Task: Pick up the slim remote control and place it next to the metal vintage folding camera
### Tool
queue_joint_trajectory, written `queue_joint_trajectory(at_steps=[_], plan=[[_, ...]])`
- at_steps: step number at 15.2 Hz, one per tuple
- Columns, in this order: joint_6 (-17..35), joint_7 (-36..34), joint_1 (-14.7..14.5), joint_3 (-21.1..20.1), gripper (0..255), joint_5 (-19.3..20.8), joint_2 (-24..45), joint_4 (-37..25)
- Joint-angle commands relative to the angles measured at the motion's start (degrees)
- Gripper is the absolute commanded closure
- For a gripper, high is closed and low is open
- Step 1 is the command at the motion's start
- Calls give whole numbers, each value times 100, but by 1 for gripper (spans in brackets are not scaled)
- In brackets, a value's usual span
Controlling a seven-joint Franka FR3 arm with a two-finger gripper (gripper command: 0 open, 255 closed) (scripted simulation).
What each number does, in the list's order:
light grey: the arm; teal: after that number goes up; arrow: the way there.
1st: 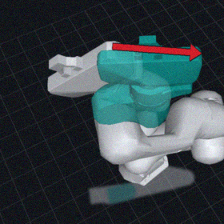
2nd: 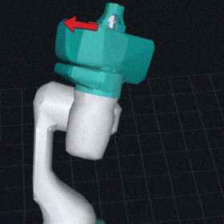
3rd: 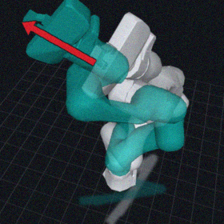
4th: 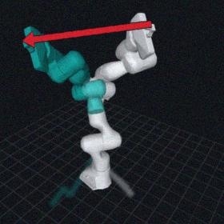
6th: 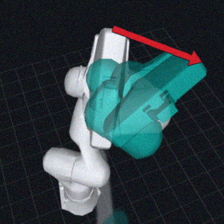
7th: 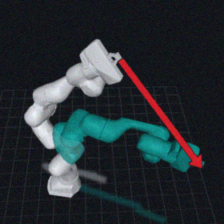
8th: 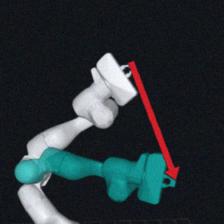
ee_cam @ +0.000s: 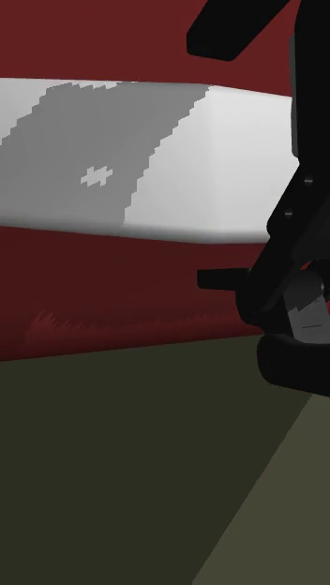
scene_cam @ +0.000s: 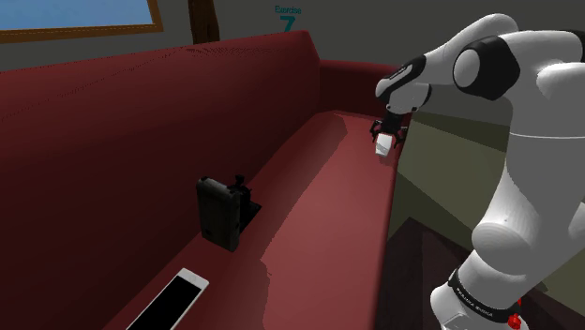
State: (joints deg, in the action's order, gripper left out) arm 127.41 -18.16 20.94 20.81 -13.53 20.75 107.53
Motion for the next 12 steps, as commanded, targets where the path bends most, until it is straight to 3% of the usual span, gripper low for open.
queue_joint_trajectory(at_steps=[1, 7, 8, 12], plan=[[46, 9, 4, -12, 0, -23, 43, 3], [46, 9, 4, -12, 0, -23, 44, 2], [46, 10, 4, -12, 255, -23, 44, 2], [46, 10, 4, -12, 255, -23, 43, 3]])
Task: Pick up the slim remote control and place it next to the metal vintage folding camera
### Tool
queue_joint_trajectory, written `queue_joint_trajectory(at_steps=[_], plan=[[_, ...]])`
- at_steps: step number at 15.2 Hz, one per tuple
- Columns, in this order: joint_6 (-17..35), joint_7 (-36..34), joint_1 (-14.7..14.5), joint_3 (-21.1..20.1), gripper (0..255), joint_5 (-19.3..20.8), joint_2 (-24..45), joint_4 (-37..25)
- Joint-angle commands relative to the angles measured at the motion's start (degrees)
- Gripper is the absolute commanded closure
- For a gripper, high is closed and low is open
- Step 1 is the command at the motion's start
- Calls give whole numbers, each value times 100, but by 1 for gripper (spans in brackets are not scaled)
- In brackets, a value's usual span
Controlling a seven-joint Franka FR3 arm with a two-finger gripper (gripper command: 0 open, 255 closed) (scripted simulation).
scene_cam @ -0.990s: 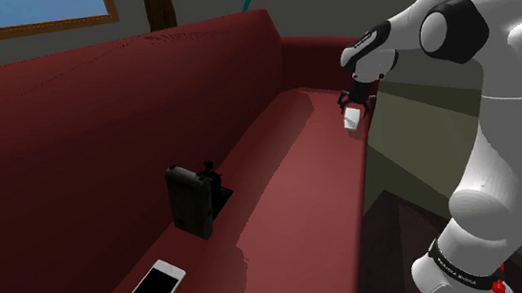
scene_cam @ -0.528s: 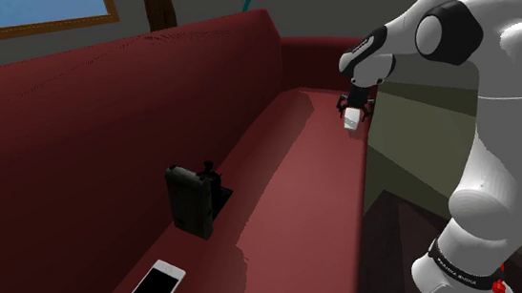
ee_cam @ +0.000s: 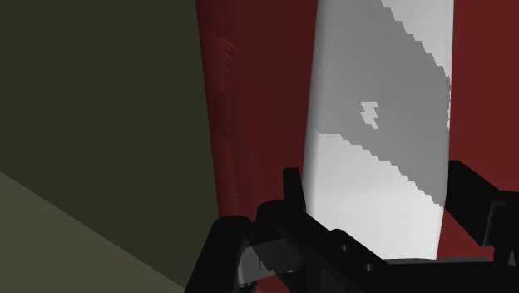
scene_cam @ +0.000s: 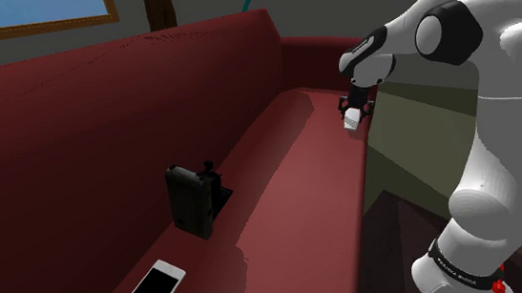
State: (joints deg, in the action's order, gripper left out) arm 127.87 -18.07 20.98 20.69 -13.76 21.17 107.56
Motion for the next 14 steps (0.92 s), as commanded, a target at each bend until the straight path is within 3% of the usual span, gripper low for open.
queue_joint_trajectory(at_steps=[1, 5, 14], plan=[[0, 0, 0, 0, 255, 0, 0, 0], [0, 0, 0, 0, 255, 0, 0, 0], [-566, -155, -52, 82, 255, 200, -338, -258]])
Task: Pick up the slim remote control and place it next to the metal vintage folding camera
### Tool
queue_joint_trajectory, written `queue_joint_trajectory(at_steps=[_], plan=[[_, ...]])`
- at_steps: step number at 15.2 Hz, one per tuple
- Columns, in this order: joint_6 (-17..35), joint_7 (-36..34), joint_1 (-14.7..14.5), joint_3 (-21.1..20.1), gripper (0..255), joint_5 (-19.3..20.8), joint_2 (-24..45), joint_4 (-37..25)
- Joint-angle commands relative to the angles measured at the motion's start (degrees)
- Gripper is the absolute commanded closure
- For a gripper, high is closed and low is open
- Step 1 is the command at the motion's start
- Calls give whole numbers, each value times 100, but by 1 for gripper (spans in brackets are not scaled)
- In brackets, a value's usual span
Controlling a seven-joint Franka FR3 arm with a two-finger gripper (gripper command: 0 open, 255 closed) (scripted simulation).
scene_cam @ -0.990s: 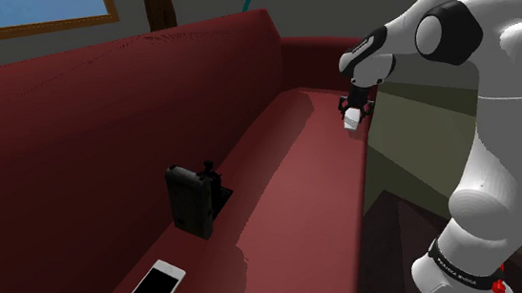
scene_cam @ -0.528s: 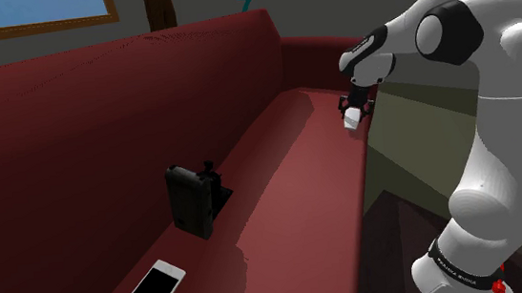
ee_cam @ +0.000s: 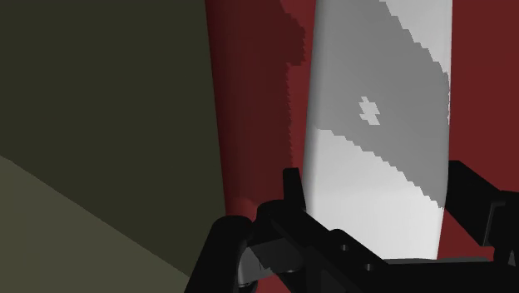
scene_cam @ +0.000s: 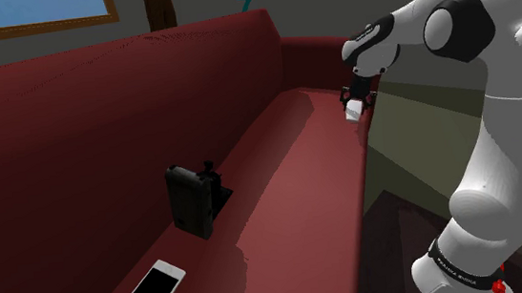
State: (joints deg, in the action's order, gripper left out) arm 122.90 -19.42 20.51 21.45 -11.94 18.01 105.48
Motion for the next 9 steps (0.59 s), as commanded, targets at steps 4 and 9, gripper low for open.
queue_joint_trajectory(at_steps=[4, 9], plan=[[-332, -80, -20, 32, 255, 92, -147, -200], [-669, -147, -32, 57, 255, 172, -279, -417]])
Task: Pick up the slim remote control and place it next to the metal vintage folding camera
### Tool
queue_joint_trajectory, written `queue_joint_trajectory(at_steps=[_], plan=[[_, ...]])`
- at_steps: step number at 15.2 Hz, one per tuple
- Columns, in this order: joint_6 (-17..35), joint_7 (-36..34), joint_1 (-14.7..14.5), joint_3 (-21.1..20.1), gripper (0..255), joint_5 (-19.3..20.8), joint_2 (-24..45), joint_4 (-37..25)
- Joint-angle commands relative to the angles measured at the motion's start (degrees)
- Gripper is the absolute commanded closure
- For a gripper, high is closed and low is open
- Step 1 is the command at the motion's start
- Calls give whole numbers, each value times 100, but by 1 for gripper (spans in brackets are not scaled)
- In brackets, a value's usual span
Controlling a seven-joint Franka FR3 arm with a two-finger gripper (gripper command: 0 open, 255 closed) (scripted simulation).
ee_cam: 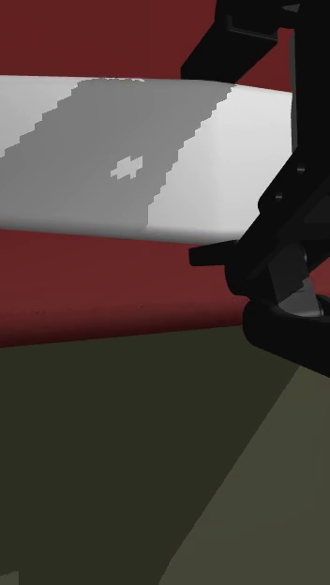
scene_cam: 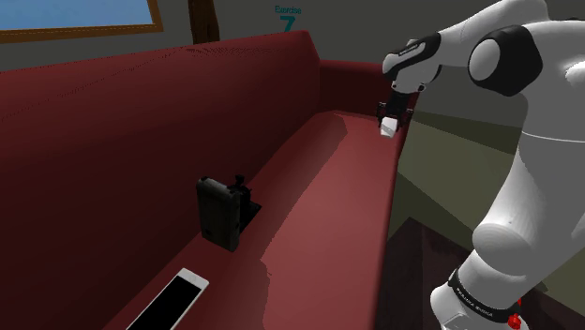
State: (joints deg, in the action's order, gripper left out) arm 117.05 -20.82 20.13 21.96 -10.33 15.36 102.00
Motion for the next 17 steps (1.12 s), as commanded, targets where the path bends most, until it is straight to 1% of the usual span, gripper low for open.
queue_joint_trajectory(at_steps=[1, 17], plan=[[-152, -19, 3, 11, 255, 25, -38, -117], [-1304, -166, 16, 58, 255, 162, -243, -1088]])
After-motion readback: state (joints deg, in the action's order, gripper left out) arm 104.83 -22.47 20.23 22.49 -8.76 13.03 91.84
